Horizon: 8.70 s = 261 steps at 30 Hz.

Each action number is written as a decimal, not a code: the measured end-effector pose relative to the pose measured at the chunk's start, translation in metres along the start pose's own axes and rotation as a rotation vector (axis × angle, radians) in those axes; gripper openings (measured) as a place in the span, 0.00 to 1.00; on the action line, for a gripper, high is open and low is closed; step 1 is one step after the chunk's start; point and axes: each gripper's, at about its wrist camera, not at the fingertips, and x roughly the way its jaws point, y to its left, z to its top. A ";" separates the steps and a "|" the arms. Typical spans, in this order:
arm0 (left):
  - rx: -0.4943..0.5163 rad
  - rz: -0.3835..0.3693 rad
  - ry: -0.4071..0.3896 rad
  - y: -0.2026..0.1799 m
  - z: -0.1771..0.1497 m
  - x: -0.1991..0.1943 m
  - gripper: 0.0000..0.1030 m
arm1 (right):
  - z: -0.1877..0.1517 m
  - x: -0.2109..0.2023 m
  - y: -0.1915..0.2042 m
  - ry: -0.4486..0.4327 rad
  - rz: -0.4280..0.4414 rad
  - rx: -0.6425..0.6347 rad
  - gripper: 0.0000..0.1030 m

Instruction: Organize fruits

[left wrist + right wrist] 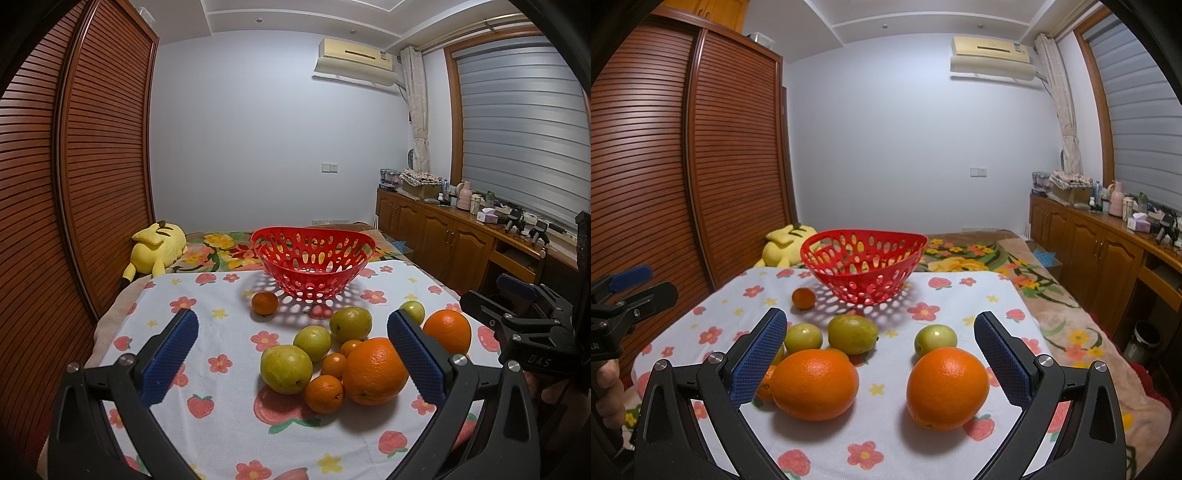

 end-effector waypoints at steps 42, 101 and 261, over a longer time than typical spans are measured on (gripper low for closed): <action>0.022 -0.074 0.172 -0.013 -0.032 0.045 1.00 | -0.026 0.015 -0.026 0.089 -0.049 0.018 1.00; 0.274 -0.309 0.517 -0.086 -0.048 0.151 0.89 | -0.056 0.076 -0.081 0.397 0.053 0.067 0.82; 0.091 -0.366 0.572 -0.031 0.062 0.338 0.77 | 0.103 0.239 -0.101 0.502 0.173 -0.173 0.86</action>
